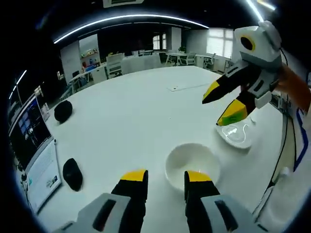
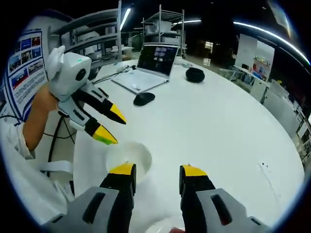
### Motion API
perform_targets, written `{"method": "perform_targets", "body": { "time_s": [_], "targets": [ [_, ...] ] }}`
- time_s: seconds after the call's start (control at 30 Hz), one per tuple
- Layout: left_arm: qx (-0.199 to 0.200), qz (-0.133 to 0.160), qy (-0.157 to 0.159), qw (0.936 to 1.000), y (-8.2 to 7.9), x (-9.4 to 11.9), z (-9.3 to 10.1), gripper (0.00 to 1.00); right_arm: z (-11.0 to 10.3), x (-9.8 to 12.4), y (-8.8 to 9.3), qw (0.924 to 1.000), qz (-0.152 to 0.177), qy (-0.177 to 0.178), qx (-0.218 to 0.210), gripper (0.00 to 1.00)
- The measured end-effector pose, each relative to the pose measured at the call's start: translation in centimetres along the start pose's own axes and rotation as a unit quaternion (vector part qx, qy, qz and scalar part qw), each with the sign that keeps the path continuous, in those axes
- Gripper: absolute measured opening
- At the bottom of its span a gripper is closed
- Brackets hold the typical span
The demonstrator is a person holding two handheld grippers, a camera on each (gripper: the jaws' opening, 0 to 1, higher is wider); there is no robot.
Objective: Tidy tabletop coffee trays, cups and spoons，present forward
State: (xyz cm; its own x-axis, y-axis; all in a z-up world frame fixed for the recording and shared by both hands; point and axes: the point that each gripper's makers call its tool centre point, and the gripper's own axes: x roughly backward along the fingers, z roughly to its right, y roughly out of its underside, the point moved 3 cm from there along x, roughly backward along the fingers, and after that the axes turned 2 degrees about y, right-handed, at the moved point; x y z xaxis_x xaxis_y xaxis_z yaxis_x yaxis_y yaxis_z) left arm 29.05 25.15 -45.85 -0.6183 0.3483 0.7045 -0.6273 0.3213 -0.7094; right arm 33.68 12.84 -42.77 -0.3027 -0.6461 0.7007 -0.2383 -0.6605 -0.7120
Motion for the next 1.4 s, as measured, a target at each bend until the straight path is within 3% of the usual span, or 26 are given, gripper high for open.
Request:
{"method": "perform_targets", "body": {
  "time_s": [0.07,0.2,0.53,0.8,1.07,1.4],
  "targets": [
    [0.001,-0.019,0.006,0.9998,0.5,-0.5,0.4,0.32,-0.3,-0.7,0.6,0.9997,-0.023,0.0,-0.001,0.35],
    [0.002,-0.027,0.007,0.9996,0.3,-1.4,0.3,0.32,-0.3,-2.5,1.6,0.9977,-0.065,-0.008,-0.016,0.34],
    [0.01,-0.042,0.014,0.999,1.0,-2.5,1.6,0.32,-0.6,-4.9,2.2,0.9953,-0.092,-0.014,-0.028,0.34],
    [0.018,-0.056,0.017,0.9981,1.6,-3.9,1.2,0.32,-0.6,-6.9,3.1,0.9913,-0.121,-0.022,-0.048,0.33],
    [0.03,-0.071,0.014,0.997,2.6,-4.8,0.9,0.31,-0.8,-7.6,3.3,0.9879,-0.137,-0.021,-0.069,0.28],
    [0.048,-0.072,0.008,0.9962,2.8,-5.0,1.0,0.28,-1.1,-8.0,3.9,0.9822,-0.163,-0.017,-0.091,0.19]
  ]
}}
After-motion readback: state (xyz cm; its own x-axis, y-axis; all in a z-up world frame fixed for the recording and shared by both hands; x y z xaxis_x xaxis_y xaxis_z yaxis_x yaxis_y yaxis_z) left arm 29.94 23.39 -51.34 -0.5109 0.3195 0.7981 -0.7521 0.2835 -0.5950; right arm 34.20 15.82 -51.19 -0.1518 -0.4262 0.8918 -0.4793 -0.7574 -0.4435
